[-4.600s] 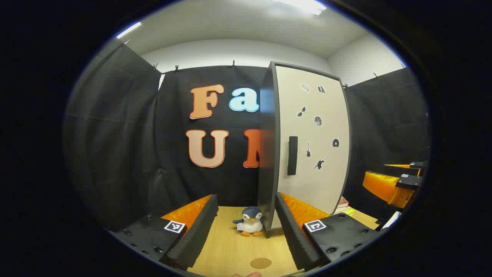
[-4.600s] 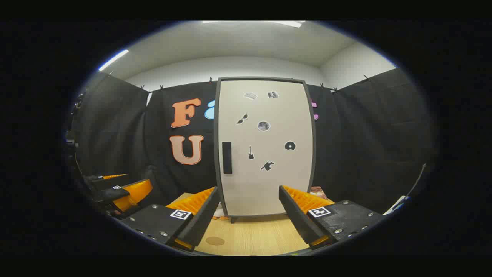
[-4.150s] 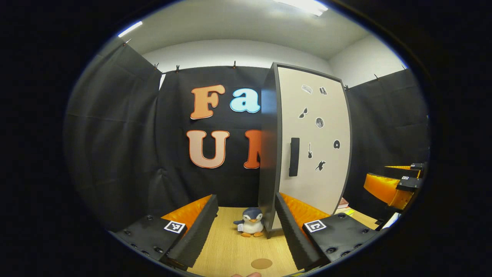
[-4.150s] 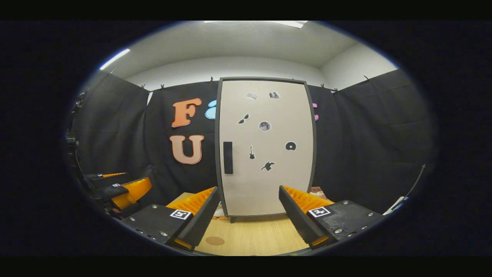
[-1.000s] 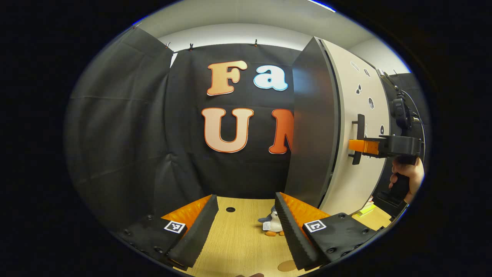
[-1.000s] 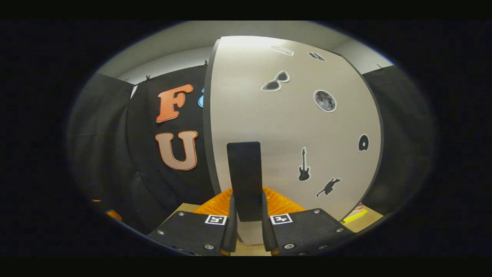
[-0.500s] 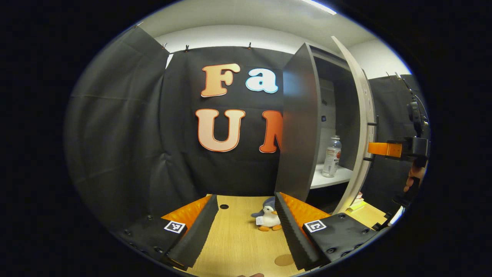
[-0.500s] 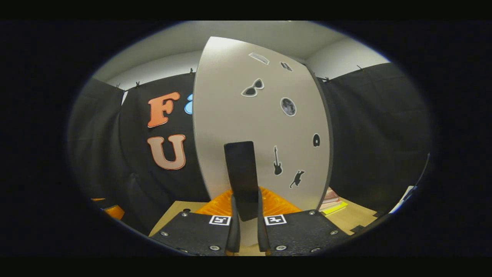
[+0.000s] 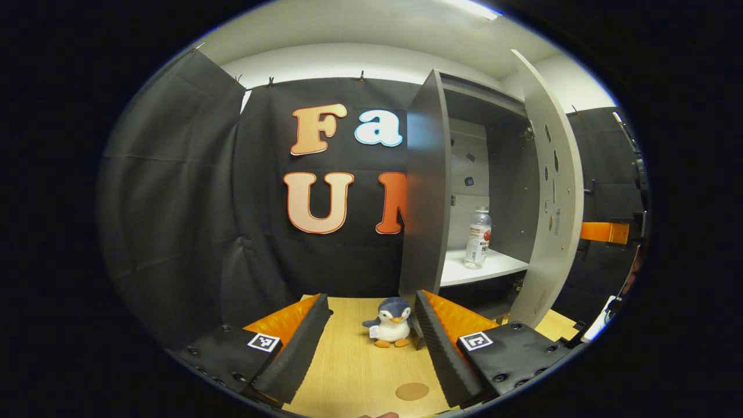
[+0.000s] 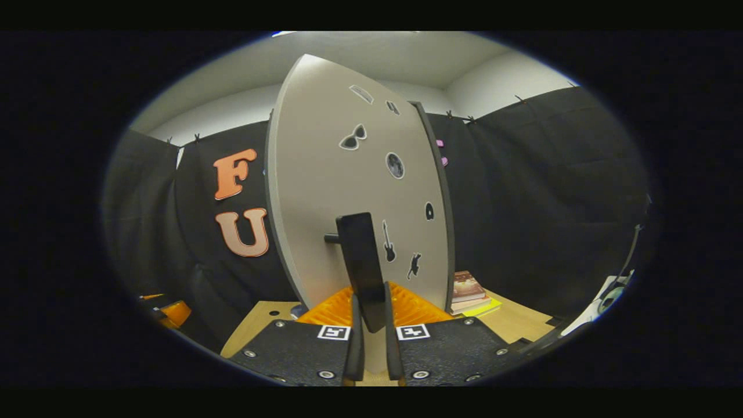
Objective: Open the cabinet door with the right hand, grasp the bottle in the cabinet with the left hand and place it on the coaster, then close the cabinet door with the right hand.
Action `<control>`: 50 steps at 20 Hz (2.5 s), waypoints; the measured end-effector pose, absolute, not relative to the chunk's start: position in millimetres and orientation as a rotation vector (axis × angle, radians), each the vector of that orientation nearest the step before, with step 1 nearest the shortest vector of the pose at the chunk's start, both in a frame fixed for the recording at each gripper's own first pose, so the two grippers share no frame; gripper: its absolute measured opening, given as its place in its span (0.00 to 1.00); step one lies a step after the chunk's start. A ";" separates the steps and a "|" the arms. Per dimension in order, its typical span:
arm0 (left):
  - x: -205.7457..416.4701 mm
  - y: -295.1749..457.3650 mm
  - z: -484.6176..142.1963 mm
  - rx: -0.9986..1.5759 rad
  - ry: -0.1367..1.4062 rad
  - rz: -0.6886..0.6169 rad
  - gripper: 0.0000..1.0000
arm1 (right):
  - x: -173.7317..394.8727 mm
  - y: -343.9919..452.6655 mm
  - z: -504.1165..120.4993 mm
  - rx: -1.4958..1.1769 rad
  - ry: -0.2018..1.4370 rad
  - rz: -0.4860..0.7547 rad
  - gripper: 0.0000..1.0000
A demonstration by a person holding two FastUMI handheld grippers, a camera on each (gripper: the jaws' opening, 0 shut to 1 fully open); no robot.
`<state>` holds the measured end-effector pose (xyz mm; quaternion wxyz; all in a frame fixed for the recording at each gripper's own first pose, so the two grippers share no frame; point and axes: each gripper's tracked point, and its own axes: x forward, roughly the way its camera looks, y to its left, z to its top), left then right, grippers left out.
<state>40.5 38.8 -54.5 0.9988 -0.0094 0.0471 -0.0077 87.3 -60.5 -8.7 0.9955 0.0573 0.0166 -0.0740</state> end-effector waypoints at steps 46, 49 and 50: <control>34.3 -162.5 -40.7 0.029 0.107 -0.073 0.97 | -25.4 -184.8 12.8 0.085 -0.035 0.068 0.05; 61.8 -171.5 -38.5 0.030 0.091 -0.107 0.94 | -26.9 -149.3 30.0 0.107 -0.113 0.111 0.00; 71.6 -173.7 -36.1 0.032 0.082 -0.115 0.94 | -26.1 -135.6 32.2 0.119 -0.127 0.121 0.00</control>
